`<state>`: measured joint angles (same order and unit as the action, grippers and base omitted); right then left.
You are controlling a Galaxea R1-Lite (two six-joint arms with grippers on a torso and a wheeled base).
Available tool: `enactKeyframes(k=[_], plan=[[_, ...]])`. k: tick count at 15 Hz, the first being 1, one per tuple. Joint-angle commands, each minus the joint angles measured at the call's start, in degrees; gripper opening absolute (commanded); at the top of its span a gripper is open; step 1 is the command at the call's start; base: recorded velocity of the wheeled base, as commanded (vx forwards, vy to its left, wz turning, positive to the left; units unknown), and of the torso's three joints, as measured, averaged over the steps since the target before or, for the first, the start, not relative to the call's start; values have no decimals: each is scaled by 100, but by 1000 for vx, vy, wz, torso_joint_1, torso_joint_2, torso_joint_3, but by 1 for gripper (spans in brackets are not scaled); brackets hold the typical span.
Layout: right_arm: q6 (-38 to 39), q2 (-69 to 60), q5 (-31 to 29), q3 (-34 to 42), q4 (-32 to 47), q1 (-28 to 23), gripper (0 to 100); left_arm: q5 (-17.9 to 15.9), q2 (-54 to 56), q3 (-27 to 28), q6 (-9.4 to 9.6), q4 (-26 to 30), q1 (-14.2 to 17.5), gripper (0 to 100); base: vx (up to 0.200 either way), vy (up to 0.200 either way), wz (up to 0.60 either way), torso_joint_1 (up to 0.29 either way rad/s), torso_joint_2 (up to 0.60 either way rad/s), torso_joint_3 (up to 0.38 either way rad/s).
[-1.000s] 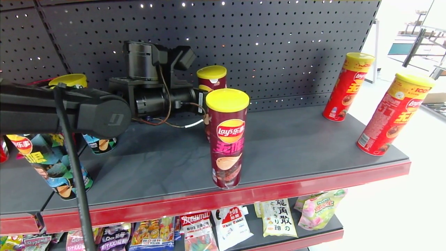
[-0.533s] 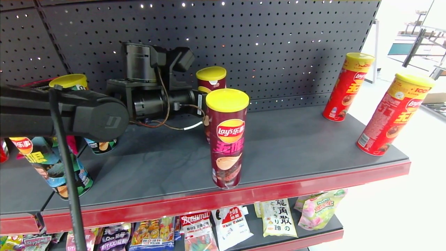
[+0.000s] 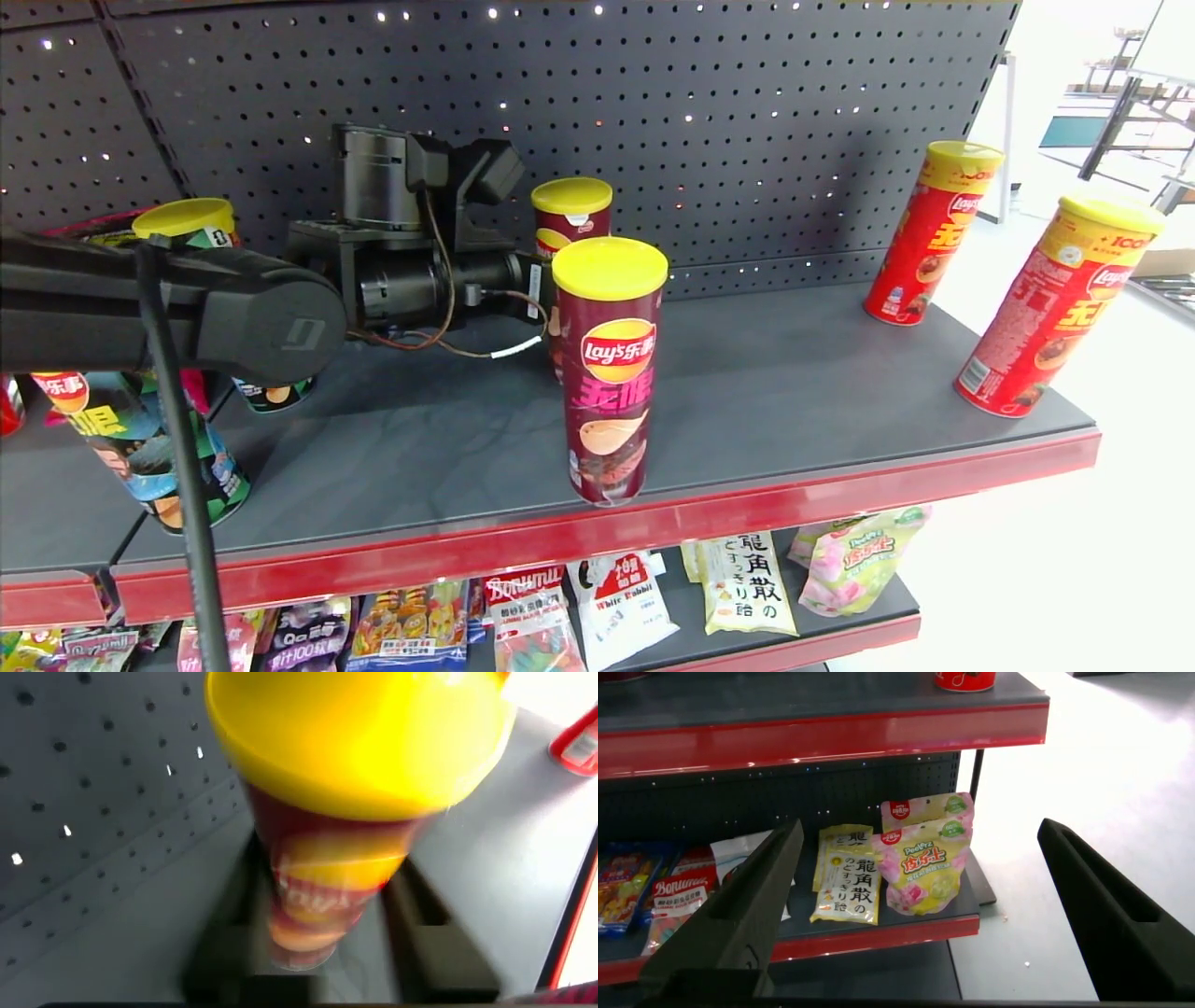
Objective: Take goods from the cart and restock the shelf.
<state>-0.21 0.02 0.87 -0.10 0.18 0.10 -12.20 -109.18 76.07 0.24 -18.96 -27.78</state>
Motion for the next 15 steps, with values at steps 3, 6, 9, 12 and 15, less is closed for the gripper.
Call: enactKeyframes(k=[3, 6, 9, 12, 15], plan=[[-6, -2, 1, 1, -1, -1, 100, 7, 2, -22, 2, -29, 1, 100, 0, 0, 0, 0, 0, 0], [-6, -2, 1, 1, -1, -1, 100, 130, 107, -154, 2, -29, 10, 100, 0, 0, 0, 0, 0, 0], [-6, -2, 1, 1, -1, -1, 100, 227, 582, -831, 11, -38, 45, 100, 0, 0, 0, 0, 0, 0], [-6, -2, 1, 1, -1, -1, 100, 236, 934, -1121, 2, -47, 115, 100, 0, 0, 0, 0, 0, 0], [3, -2, 1, 1, -1, -1, 100, 236, 1549, -1701, 2, -56, 229, 100, 0, 0, 0, 0, 0, 0]])
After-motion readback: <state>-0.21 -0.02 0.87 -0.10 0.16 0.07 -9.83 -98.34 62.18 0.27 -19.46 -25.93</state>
